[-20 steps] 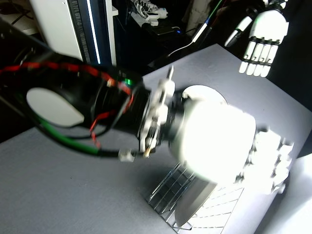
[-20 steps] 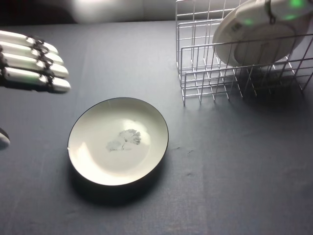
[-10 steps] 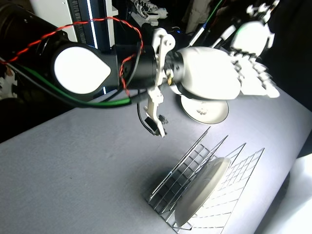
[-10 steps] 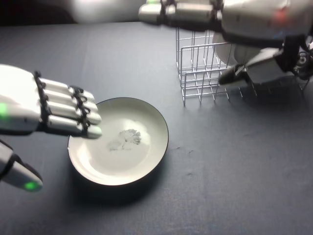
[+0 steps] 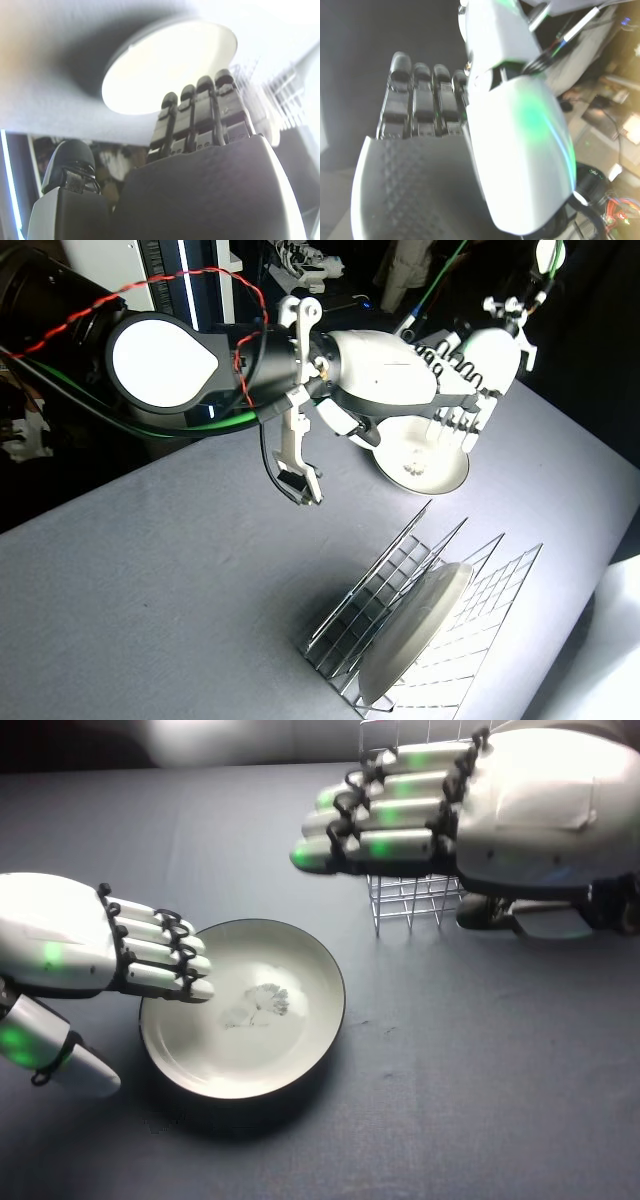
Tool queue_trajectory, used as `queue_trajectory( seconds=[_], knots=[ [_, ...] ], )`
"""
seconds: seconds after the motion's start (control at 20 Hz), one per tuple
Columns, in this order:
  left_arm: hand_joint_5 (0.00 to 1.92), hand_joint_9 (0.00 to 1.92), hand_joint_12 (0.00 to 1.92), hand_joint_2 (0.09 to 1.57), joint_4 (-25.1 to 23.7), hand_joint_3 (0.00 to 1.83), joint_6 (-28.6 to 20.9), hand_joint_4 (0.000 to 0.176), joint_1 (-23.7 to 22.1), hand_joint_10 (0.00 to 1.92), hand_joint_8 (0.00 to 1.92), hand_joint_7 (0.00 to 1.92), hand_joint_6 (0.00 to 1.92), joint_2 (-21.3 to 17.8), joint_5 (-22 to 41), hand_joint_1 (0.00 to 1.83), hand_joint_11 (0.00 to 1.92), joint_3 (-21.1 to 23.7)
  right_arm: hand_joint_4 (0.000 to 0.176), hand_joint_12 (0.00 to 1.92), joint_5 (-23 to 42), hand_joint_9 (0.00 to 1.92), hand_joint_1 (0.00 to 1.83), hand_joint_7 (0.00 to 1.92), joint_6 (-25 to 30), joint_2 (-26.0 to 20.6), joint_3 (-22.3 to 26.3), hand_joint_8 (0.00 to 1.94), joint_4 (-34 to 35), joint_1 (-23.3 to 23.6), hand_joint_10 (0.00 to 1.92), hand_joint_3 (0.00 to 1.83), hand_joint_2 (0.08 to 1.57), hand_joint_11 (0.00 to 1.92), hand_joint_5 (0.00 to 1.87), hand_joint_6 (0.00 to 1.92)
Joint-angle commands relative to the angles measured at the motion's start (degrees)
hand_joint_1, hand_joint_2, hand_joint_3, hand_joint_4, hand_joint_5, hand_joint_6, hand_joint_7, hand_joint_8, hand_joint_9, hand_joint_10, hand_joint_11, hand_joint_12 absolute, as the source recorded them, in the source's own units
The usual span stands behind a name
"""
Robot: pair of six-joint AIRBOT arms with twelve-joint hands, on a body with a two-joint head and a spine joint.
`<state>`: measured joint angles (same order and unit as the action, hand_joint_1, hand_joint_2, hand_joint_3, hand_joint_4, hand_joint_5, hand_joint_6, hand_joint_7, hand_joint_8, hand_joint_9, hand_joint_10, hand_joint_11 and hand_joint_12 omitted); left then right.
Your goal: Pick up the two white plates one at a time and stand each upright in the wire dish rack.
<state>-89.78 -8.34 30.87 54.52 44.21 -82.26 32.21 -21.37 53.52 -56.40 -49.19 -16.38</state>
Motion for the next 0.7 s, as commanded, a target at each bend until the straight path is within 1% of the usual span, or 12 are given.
queue_trajectory(
  seconds=[0.0, 0.1, 0.15, 0.2, 0.3, 0.35, 0.4, 0.45, 0.5, 0.55, 0.6, 0.65],
  knots=[
    [0.11, 0.06, 0.19, 1.18, 3.8, 0.00, 0.2, 0.000, 0.0, 0.00, 0.00, 0.08, 0.00, 0.3, 0.4, 0.00, 0.01, -1.0, 0.000, 0.55, 5.0, 0.10, 1.51, 0.08, -0.5, -0.5, 0.5, 0.00, 1.9, 0.1, 0.01, 0.01, 1.06, 0.00, 0.09, 0.00],
    [0.09, 0.02, 0.13, 1.18, 4.9, 0.00, 0.7, 0.000, 0.5, 0.00, 0.01, 0.05, 0.00, 0.9, 0.0, 0.00, 0.00, -2.8, 0.000, 0.59, 5.0, 0.11, 1.49, 0.08, -0.6, -0.6, 1.0, 0.00, 1.8, -0.9, 0.01, 0.00, 1.07, 0.00, 0.11, 0.00],
    [0.10, 0.04, 0.17, 1.18, 5.2, 0.00, 0.8, 0.000, 0.7, 0.00, 0.01, 0.07, 0.01, 1.1, -0.1, 0.00, 0.00, -3.4, 0.000, 0.60, 5.0, 0.12, 1.49, 0.09, -0.6, -0.7, 1.1, 0.00, 1.8, -1.3, 0.01, 0.00, 1.07, 0.00, 0.11, 0.00],
    [0.09, 0.02, 0.12, 1.18, 5.3, 0.00, 0.8, 0.000, 0.8, 0.00, 0.00, 0.05, 0.00, 1.4, -0.2, 0.00, 0.00, -4.0, 0.000, 0.66, 5.0, 0.16, 1.50, 0.12, -0.6, -0.7, 1.1, 0.01, 1.8, -1.8, 0.02, 0.00, 1.05, 0.00, 0.14, 0.01],
    [0.11, 0.04, 0.17, 1.18, 5.3, 0.00, 0.8, 0.000, 1.2, 0.01, 0.01, 0.07, 0.00, 1.6, -0.2, 0.00, 0.00, -4.5, 0.000, 0.70, 5.0, 0.19, 1.52, 0.12, -0.6, -0.7, 1.3, 0.00, 1.7, -2.9, 0.02, 0.00, 1.06, 0.00, 0.16, 0.01],
    [0.12, 0.06, 0.24, 1.18, 5.3, 0.00, 0.8, 0.000, 1.3, 0.01, 0.00, 0.09, 0.00, 1.5, -0.2, 0.00, 0.00, -4.3, 0.000, 0.70, 5.0, 0.19, 1.52, 0.13, -0.6, -0.7, 1.4, 0.00, 1.7, -3.2, 0.02, 0.00, 1.06, 0.00, 0.17, 0.01],
    [0.09, 0.03, 0.14, 1.18, 5.4, 0.00, 0.8, 0.000, 1.3, 0.01, 0.00, 0.05, 0.00, 1.2, -0.2, 0.00, 0.00, -3.9, 0.000, 0.73, 5.0, 0.20, 1.52, 0.14, -0.6, -0.7, 1.5, 0.00, 1.7, -3.7, 0.02, 0.00, 1.05, 0.00, 0.16, 0.01],
    [0.08, 0.02, 0.12, 1.19, 5.6, 0.00, 0.8, 0.000, 1.3, 0.01, 0.01, 0.04, 0.01, 0.8, -0.1, 0.00, 0.00, -3.5, 0.000, 0.71, 5.0, 0.20, 1.51, 0.13, -0.6, -0.7, 1.6, 0.00, 1.7, -4.0, 0.01, 0.00, 1.04, 0.00, 0.16, 0.00],
    [0.05, 0.00, 0.04, 1.18, 5.9, 0.00, 0.8, 0.000, 1.3, 0.00, 0.00, 0.01, 0.01, 0.3, -0.1, 0.00, 0.00, -2.9, 0.000, 0.65, 5.0, 0.19, 1.53, 0.11, -0.6, -0.7, 1.6, 0.00, 1.7, -4.5, 0.01, 0.00, 1.04, 0.00, 0.14, 0.00],
    [0.07, 0.01, 0.02, 1.18, 5.9, 0.00, 0.8, 0.000, 1.3, 0.00, 0.01, 0.02, 0.01, 0.0, 0.0, 0.00, 0.01, -2.4, 0.000, 0.62, 5.0, 0.19, 1.53, 0.11, -0.6, -0.7, 1.6, 0.00, 1.7, -4.7, 0.01, 0.00, 1.06, 0.00, 0.16, 0.01],
    [0.09, 0.03, 0.12, 1.19, 5.9, 0.00, 0.8, 0.000, 1.4, 0.00, 0.01, 0.05, 0.01, -0.2, 0.0, 0.00, 0.00, -2.1, 0.000, 0.63, 5.0, 0.19, 1.50, 0.12, -0.6, -0.7, 1.6, 0.00, 1.7, -4.9, 0.00, 0.00, 1.05, 0.00, 0.16, 0.00],
    [0.09, 0.02, 0.11, 1.19, 6.0, 0.00, 0.8, 0.000, 1.7, 0.00, 0.00, 0.05, 0.00, -0.3, 0.1, 0.00, 0.00, -1.9, 0.000, 0.64, 5.0, 0.18, 1.48, 0.11, -0.6, -0.8, 1.6, 0.00, 1.7, -5.0, 0.00, 0.00, 1.05, 0.00, 0.15, 0.00]
  ],
)
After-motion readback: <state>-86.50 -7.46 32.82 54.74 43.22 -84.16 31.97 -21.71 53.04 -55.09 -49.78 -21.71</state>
